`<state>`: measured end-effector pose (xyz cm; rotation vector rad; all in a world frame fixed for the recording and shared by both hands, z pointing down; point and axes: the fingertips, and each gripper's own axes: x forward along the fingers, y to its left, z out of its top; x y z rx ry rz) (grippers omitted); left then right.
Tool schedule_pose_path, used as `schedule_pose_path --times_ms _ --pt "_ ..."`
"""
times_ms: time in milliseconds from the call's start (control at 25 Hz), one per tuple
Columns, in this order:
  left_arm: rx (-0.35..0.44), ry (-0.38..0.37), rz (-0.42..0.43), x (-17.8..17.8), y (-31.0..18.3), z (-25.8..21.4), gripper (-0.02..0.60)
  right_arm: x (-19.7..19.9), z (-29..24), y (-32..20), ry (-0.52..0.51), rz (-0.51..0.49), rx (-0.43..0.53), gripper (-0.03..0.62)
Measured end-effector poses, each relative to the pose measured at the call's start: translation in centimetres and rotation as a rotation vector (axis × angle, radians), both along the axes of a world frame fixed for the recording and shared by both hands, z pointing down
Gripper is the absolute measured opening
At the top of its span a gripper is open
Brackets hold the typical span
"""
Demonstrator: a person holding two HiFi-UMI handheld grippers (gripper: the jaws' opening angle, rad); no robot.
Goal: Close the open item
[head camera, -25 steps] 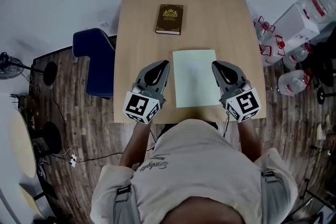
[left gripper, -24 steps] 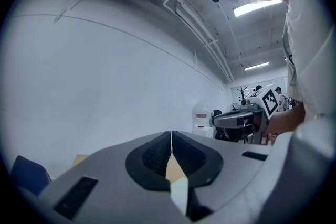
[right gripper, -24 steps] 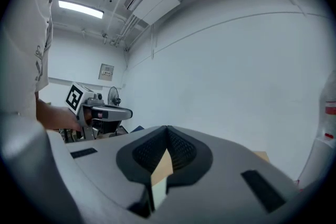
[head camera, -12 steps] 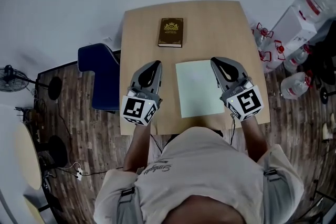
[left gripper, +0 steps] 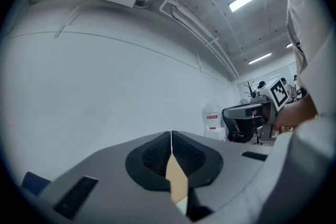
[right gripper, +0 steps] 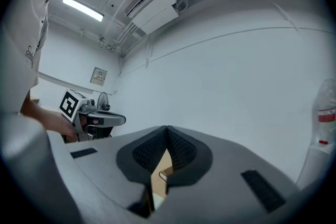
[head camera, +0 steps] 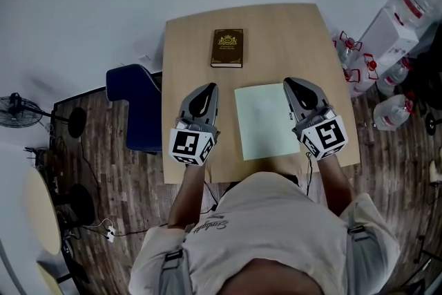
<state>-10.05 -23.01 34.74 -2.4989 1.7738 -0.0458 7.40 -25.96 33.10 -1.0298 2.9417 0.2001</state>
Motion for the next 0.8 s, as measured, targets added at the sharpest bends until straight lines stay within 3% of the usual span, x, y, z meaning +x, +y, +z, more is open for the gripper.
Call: schedule_pose_path --times_ms 800 --pt "-0.044 0.013 -0.008 -0.4 0.1 2.1 0.017 0.6 2.4 0.2 0.013 0.002 -0.052 -0.011"
